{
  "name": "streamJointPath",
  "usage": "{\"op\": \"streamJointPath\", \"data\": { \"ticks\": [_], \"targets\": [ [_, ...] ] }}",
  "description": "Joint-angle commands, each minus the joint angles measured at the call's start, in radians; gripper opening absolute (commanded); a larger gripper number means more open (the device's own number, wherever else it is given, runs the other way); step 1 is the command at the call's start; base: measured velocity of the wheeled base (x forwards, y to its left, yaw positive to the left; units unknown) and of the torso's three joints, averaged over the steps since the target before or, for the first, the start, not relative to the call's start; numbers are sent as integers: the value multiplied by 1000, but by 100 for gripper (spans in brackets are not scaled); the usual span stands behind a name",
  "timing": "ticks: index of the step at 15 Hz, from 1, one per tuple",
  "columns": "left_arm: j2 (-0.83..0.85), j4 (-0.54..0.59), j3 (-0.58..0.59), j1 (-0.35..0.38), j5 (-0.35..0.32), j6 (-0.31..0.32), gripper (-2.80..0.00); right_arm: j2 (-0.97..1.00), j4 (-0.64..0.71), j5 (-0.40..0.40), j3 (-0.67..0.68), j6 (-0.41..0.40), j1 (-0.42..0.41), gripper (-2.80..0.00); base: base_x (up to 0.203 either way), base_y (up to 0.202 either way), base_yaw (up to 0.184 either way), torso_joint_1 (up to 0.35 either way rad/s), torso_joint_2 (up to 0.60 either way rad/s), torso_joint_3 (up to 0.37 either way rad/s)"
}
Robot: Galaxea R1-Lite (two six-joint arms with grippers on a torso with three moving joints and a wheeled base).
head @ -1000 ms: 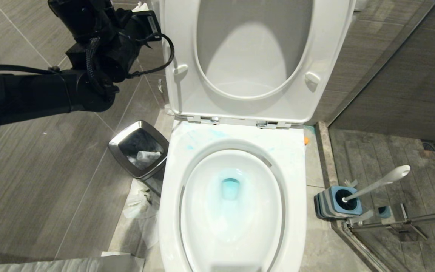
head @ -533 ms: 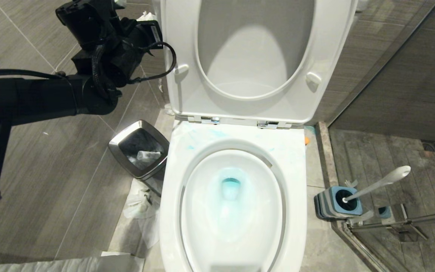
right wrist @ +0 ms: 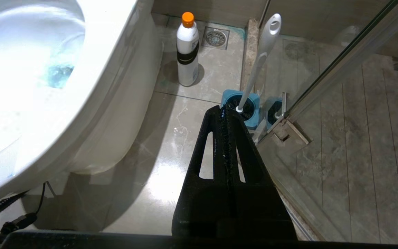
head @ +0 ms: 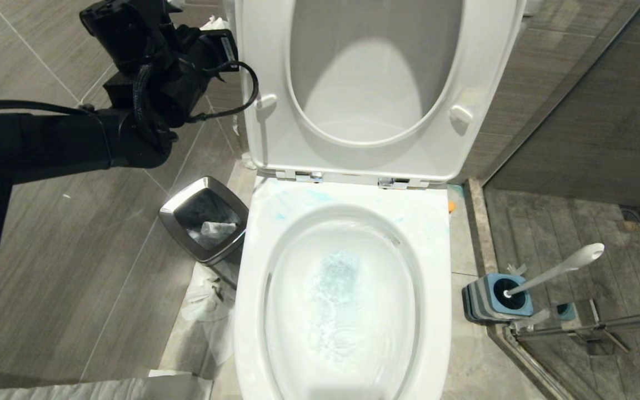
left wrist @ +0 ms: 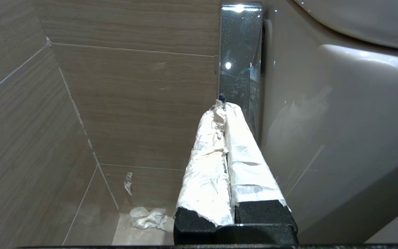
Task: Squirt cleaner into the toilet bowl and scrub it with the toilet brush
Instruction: Flush the toilet
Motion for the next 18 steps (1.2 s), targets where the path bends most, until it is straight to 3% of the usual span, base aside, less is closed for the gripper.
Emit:
{"op": "streamJointPath", "data": {
  "ticks": [1, 15, 18],
  "targets": [
    [-16, -5, -1, 2, 2, -1, -280, 1, -1, -1, 25, 0, 0, -280, 0, 0, 0, 0, 0, 0],
    [-329, 112, 62, 12, 0, 25, -280, 1, -1, -1, 25, 0, 0, -280, 0, 0, 0, 0, 0, 0],
    [-422, 205, 73, 23, -97, 34, -280, 1, -1, 0, 25, 0, 0, -280, 0, 0, 0, 0, 0, 0]
  ]
}}
